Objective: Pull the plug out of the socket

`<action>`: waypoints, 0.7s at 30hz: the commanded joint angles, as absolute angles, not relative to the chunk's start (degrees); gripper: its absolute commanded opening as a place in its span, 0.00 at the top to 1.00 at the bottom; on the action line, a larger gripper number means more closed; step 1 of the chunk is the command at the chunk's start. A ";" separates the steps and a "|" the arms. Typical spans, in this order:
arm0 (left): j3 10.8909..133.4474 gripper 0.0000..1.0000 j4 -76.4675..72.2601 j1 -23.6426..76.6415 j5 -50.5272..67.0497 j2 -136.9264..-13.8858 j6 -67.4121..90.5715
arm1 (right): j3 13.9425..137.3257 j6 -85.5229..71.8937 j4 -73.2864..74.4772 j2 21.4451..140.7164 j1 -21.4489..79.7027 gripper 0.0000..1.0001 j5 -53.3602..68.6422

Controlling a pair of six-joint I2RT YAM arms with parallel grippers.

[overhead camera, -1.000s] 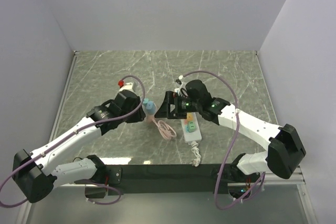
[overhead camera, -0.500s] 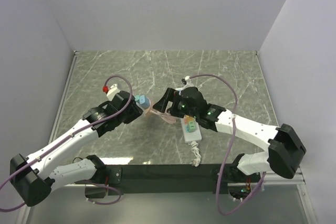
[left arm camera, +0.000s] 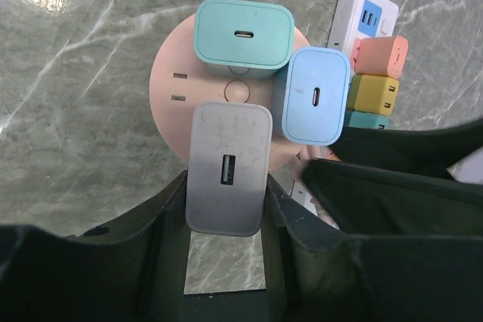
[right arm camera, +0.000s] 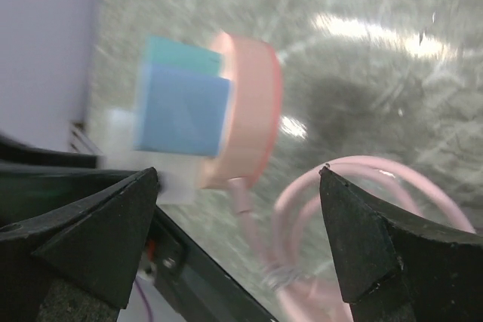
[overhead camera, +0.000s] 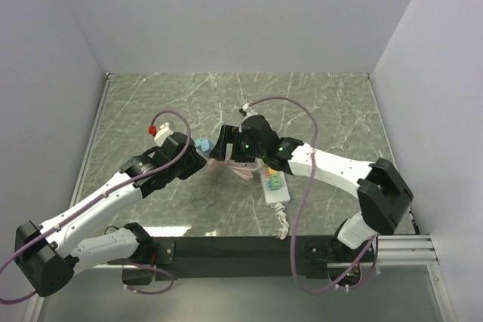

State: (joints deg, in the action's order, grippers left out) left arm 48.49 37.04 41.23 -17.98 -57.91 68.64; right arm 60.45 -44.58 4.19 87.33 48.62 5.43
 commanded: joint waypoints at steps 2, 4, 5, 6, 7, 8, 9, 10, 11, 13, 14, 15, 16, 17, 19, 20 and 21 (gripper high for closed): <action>49.05 1.00 28.31 41.31 -17.67 -53.97 69.44 | 63.46 -41.31 4.58 89.91 49.04 0.08 11.51; 48.17 1.00 27.60 41.31 -17.32 -52.74 69.43 | 63.10 -41.66 3.87 90.61 49.04 0.10 11.78; 47.99 1.00 27.16 41.31 -17.23 -52.30 69.52 | 63.19 -41.75 3.78 90.88 49.04 0.12 11.86; 47.55 1.00 26.98 41.31 -17.14 -52.03 69.61 | 63.19 -42.01 3.52 91.14 49.04 0.12 11.87; 47.29 1.00 26.81 41.31 -16.88 -51.51 69.70 | 63.11 -42.79 3.25 91.58 48.96 0.12 11.69; 47.02 1.00 26.55 41.31 -16.96 -51.50 69.96 | 63.02 -43.32 2.73 91.76 48.96 0.13 12.12; 46.67 1.00 26.37 41.31 -16.96 -51.33 70.05 | 62.76 -43.77 1.51 92.11 48.96 0.13 12.39; 46.50 1.00 26.11 41.31 -16.79 -51.42 70.14 | 62.49 -45.25 0.97 92.72 49.04 0.14 13.18; 45.89 1.00 25.58 41.31 -16.53 -51.42 70.14 | 61.88 -46.05 0.10 93.07 49.04 0.15 13.71; 45.09 1.00 24.27 41.31 -16.44 -51.33 70.31 | 60.74 -49.11 -3.42 93.69 49.04 0.16 15.02; 43.96 1.00 23.21 41.22 -16.17 -51.24 70.31 | 59.17 -50.35 -7.00 93.69 48.96 0.17 15.20; 43.51 1.00 21.99 41.31 -16.17 -51.33 70.40 | 58.37 -51.49 -8.51 93.78 49.04 0.19 15.21; 43.07 1.00 21.10 41.31 -16.17 -51.59 70.57 | 57.75 -53.59 -9.83 94.04 49.04 0.23 15.12; 42.28 1.00 20.40 41.31 -16.17 -51.77 70.49 | 57.31 -54.40 -10.97 94.30 49.04 0.27 14.94; 41.57 1.00 18.29 41.22 -16.17 -52.38 70.49 | 57.22 -55.63 -11.51 94.92 49.04 0.44 14.33; 41.05 1.00 17.59 41.31 -16.26 -52.47 70.31 | 57.39 -55.81 -11.34 95.10 49.04 0.49 13.20; 40.78 1.00 16.88 41.31 -16.26 -52.73 70.31 | 57.48 -55.81 -10.82 95.18 49.13 0.52 12.66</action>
State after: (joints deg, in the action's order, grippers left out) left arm 40.05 30.24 41.10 -17.69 -53.43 68.55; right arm 56.97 -52.10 -4.60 94.94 48.42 12.86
